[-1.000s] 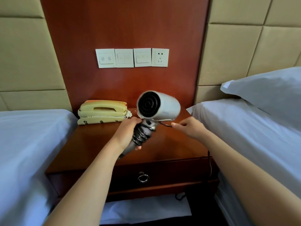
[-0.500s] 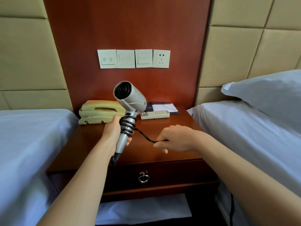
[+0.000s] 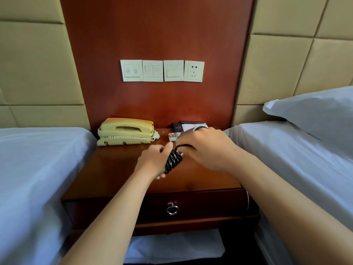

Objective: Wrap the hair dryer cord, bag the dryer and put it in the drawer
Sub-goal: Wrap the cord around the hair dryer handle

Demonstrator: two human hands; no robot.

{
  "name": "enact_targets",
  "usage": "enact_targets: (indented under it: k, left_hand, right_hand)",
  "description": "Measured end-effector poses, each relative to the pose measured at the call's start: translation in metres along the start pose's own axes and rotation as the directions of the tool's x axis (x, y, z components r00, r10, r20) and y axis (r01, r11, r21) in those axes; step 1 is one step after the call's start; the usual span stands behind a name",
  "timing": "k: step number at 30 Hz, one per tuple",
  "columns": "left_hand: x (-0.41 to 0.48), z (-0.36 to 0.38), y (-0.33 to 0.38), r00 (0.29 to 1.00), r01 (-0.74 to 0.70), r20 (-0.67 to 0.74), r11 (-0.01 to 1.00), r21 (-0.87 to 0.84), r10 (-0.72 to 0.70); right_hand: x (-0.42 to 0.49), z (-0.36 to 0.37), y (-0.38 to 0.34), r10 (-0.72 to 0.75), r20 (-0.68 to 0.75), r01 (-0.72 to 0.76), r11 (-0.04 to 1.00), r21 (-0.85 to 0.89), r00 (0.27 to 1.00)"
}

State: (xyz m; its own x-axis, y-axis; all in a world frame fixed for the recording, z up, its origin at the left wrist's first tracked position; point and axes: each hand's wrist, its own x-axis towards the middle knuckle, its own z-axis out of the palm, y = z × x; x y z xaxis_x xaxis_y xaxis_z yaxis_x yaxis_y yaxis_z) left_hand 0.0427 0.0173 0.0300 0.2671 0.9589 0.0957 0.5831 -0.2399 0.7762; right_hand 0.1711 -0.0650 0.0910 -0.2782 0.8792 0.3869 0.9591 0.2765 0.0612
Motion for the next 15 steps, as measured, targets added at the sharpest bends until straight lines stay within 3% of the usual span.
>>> enact_targets:
  k: [3, 8, 11, 15]
  left_hand:
    - [-0.007, 0.004, 0.007, 1.0, 0.013, 0.018, 0.999, -0.03, -0.012]
    - [-0.017, 0.004, 0.011, 0.994, -0.075, 0.081, 0.997, -0.013, 0.076]
    - [-0.022, 0.003, 0.014, 0.979, -0.189, 0.105, 0.971, 0.147, 0.175]
    - [-0.023, 0.009, 0.019, 0.967, -0.256, 0.104, 0.864, 0.433, 0.234]
  right_hand:
    - [0.001, 0.005, 0.007, 0.044, -0.068, -0.047, 0.998, -0.046, 0.997]
    - [-0.002, 0.004, 0.017, 0.124, -0.157, -0.113, 0.99, 0.08, 0.98]
    - [-0.003, 0.007, 0.02, 0.146, -0.124, -0.14, 0.989, 0.056, 0.981]
    - [-0.003, 0.012, 0.02, 0.149, -0.09, -0.14, 0.985, 0.096, 0.985]
